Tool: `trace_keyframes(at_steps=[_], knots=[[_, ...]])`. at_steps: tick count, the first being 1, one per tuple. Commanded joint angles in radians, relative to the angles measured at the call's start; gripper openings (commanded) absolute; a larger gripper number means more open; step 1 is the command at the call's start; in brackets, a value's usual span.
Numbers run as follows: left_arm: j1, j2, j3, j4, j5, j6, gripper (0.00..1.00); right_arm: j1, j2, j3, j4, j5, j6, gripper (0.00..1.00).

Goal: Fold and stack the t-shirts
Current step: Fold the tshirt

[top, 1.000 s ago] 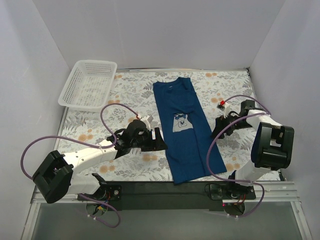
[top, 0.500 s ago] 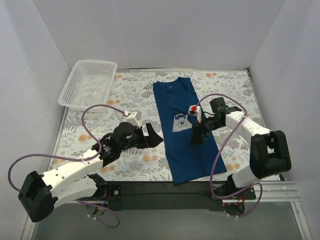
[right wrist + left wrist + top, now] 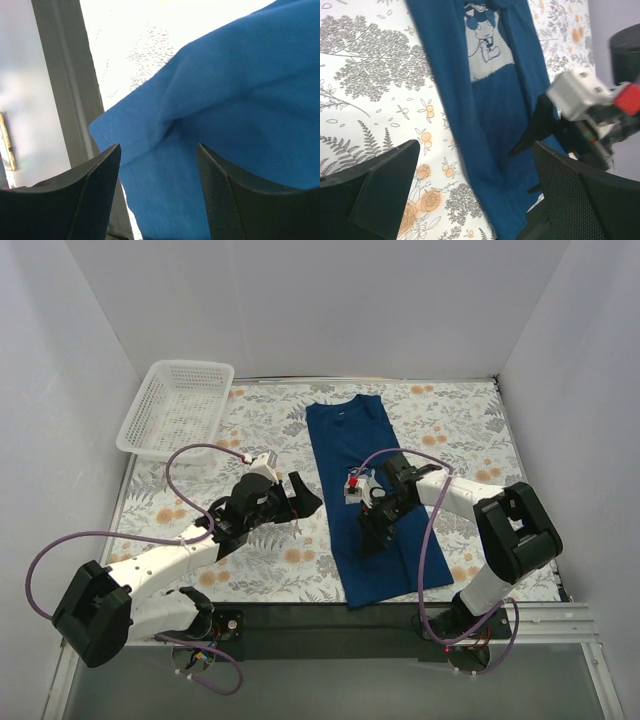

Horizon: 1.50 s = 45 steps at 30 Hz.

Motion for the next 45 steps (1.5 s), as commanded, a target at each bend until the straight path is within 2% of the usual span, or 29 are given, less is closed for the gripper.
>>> trace_keyframes(at_steps=[1,8,12,21,28,35,45], knots=[[0.007,-0.054,-0.006,0.049,0.03,-0.016,0.88,0.051,0.036,0.014,0.022,0.024,0.046,0.57],[0.013,-0.164,-0.061,0.006,0.024,-0.048,0.88,0.1,0.131,0.046,0.01,0.073,0.085,0.55],[0.015,-0.208,-0.087,-0.003,0.018,-0.062,0.88,0.11,0.149,0.054,0.01,0.07,0.095,0.48],[0.016,-0.251,-0.112,-0.017,0.017,-0.08,0.88,0.117,0.111,0.049,0.008,0.07,0.092,0.18],[0.016,-0.273,-0.135,-0.041,0.017,-0.092,0.88,0.117,0.071,0.037,0.007,0.071,0.085,0.01],[0.016,-0.275,-0.139,-0.051,0.015,-0.091,0.88,0.116,-0.004,0.017,0.007,0.099,0.08,0.01],[0.018,-0.153,-0.058,-0.028,0.023,-0.05,0.87,0.114,0.063,0.046,-0.082,0.113,0.059,0.01]])
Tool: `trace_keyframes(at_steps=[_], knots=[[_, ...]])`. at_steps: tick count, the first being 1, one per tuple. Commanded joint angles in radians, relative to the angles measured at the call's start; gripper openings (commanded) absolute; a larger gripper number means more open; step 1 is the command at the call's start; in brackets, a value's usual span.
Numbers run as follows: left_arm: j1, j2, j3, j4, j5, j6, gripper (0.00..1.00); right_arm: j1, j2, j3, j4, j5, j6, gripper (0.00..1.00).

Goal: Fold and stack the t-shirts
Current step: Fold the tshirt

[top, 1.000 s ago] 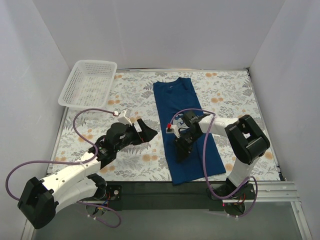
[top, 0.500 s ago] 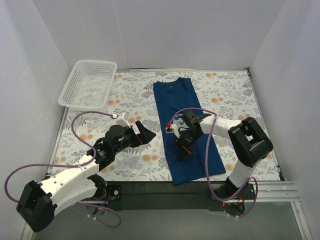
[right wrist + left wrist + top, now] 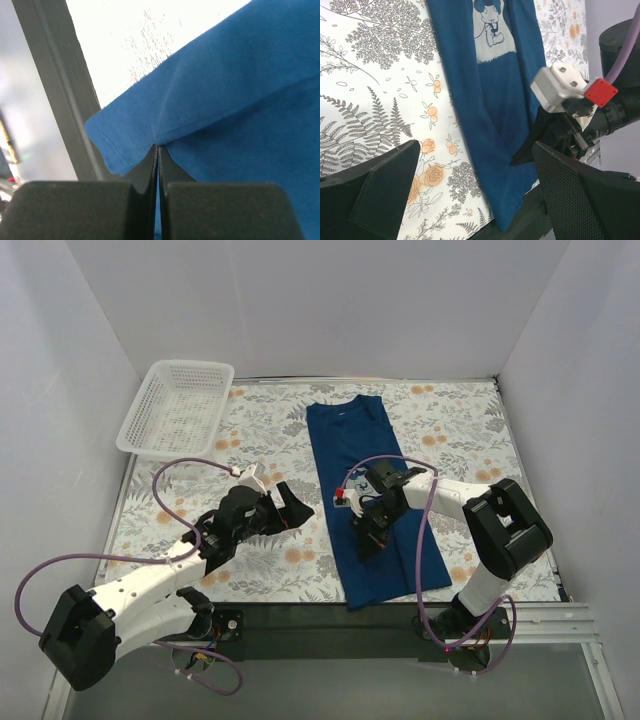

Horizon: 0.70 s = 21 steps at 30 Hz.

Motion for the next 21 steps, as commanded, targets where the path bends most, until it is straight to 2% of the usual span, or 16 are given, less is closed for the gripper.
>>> trace_keyframes(at_steps=[1,7,10,12,18,20,21], knots=[[0.005,0.035,0.061,0.015,0.001,0.032,0.87,0.001,0.029,0.027,-0.078,0.007,-0.017,0.01],[0.006,0.093,0.084,0.075,0.021,0.036,0.87,0.001,0.047,0.032,-0.097,0.016,-0.011,0.03],[0.006,0.121,0.098,0.086,0.034,0.042,0.87,-0.001,0.035,0.044,-0.1,0.014,-0.015,0.24],[0.006,0.136,0.107,0.089,0.037,0.042,0.86,-0.01,0.019,0.066,-0.107,0.019,-0.02,0.34],[0.006,0.138,0.126,0.081,0.08,0.087,0.85,-0.096,-0.105,0.141,-0.17,0.08,-0.086,0.41],[0.006,0.13,0.127,0.087,0.179,0.128,0.82,-0.158,-0.195,0.141,-0.175,0.12,-0.178,0.42],[0.005,0.132,0.129,0.09,0.215,0.174,0.81,-0.181,-0.232,0.133,-0.169,0.166,-0.224,0.46]])
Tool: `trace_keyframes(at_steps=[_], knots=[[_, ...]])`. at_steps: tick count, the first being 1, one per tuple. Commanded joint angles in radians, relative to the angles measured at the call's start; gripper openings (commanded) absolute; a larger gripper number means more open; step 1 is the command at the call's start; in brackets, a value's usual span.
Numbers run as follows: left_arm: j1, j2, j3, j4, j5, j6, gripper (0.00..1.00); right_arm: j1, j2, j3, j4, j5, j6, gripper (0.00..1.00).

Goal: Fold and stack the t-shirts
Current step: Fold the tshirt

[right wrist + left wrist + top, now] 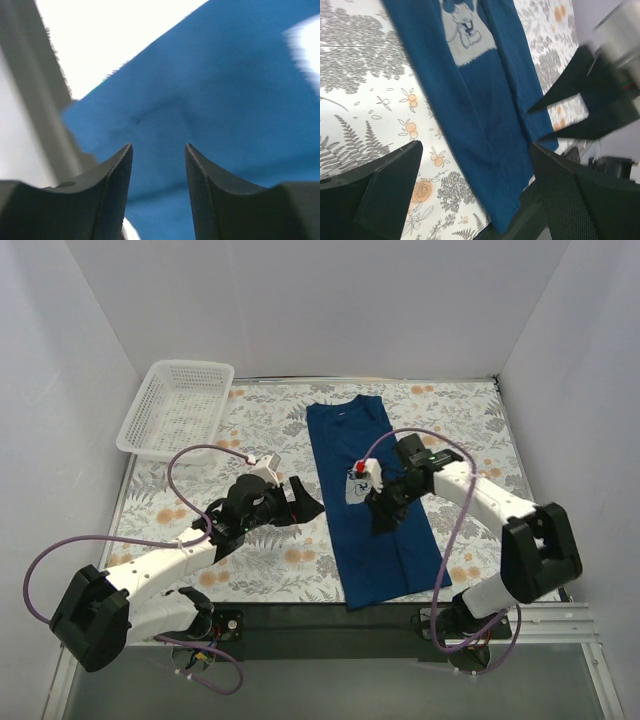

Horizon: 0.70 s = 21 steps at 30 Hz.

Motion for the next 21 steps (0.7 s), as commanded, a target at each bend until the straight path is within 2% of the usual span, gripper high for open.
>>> trace_keyframes(at_steps=[1,3,4,6,8,10,12,15,16,21], knots=[[-0.002,-0.025,0.041,0.019,0.15,0.123,0.79,-0.138,-0.193,0.019,-0.036,0.085,-0.239,0.47],[-0.051,-0.034,0.047,0.004,0.172,0.235,0.79,-0.224,-0.265,-0.013,-0.038,0.027,-0.389,0.53],[-0.083,-0.039,0.057,-0.011,0.154,0.278,0.79,-0.305,-0.34,-0.06,-0.044,-0.009,-0.577,0.57],[-0.198,-0.042,0.071,-0.03,0.088,0.441,0.78,-0.36,-0.419,-0.136,-0.046,-0.065,-0.753,0.73],[-0.292,-0.037,0.082,-0.041,0.075,0.563,0.78,-0.375,-0.505,-0.232,-0.043,-0.052,-0.928,0.8],[-0.343,-0.033,0.071,-0.039,0.083,0.725,0.78,-0.378,-0.52,-0.252,-0.053,-0.046,-0.956,0.8],[-0.424,-0.005,0.059,-0.039,0.051,0.803,0.78,-0.387,-0.51,-0.254,-0.121,-0.053,-1.046,0.79],[-0.533,0.055,0.068,-0.036,-0.015,0.852,0.77,-0.421,-0.49,-0.242,-0.2,-0.06,-1.125,0.78],[-0.592,0.106,0.073,-0.036,-0.053,0.869,0.76,-0.424,-0.47,-0.233,-0.225,-0.058,-1.13,0.77],[-0.734,0.242,0.082,-0.01,-0.204,0.88,0.74,-0.446,-0.399,-0.21,-0.283,-0.105,-1.102,0.74]])
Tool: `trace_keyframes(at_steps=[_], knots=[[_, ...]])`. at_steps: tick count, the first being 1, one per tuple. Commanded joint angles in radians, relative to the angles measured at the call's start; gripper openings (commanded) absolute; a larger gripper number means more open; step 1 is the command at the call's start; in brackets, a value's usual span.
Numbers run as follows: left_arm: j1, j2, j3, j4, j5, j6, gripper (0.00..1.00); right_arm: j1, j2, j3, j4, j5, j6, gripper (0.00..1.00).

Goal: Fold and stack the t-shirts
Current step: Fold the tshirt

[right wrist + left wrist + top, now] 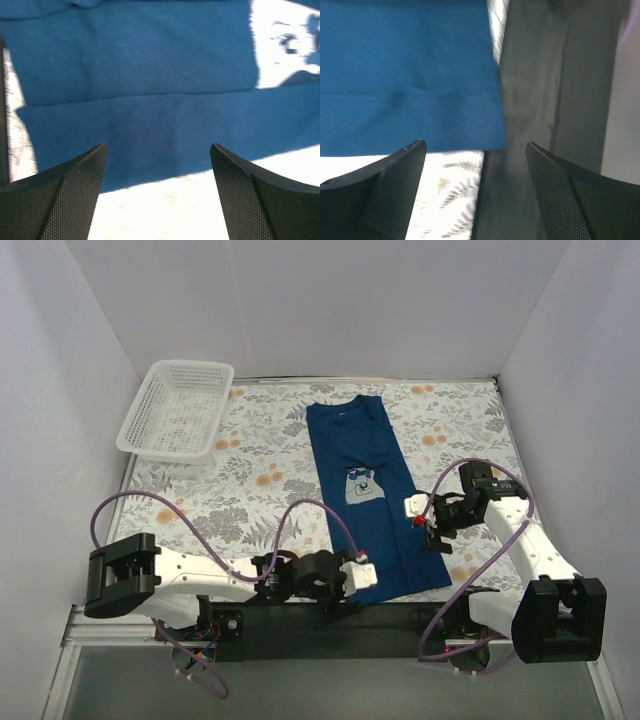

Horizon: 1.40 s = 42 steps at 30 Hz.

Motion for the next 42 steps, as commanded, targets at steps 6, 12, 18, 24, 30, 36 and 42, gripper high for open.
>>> trace_keyframes(at_steps=[6,12,18,24,30,36,42], knots=[[-0.096,0.098,0.028,0.072,-0.252,0.103,0.7,-0.042,0.05,0.019,-0.113,-0.077,-0.068,0.73],[-0.102,0.19,0.062,0.11,-0.216,0.131,0.7,-0.071,0.069,0.008,-0.119,-0.079,-0.089,0.73],[-0.123,0.207,0.065,0.11,-0.179,0.139,0.7,-0.127,0.105,0.013,-0.145,-0.091,-0.124,0.72],[-0.123,0.221,0.071,0.101,-0.156,0.131,0.7,-0.148,0.124,0.013,-0.162,-0.11,-0.143,0.71],[-0.125,0.308,0.1,0.094,-0.204,0.122,0.66,-0.157,0.128,0.01,-0.177,-0.114,-0.153,0.71],[-0.123,0.344,0.097,0.092,-0.257,0.114,0.47,-0.177,0.127,0.008,-0.195,-0.101,-0.178,0.7],[-0.125,0.309,0.073,0.101,-0.255,0.091,0.19,-0.194,0.132,0.002,-0.208,-0.064,-0.213,0.69]])
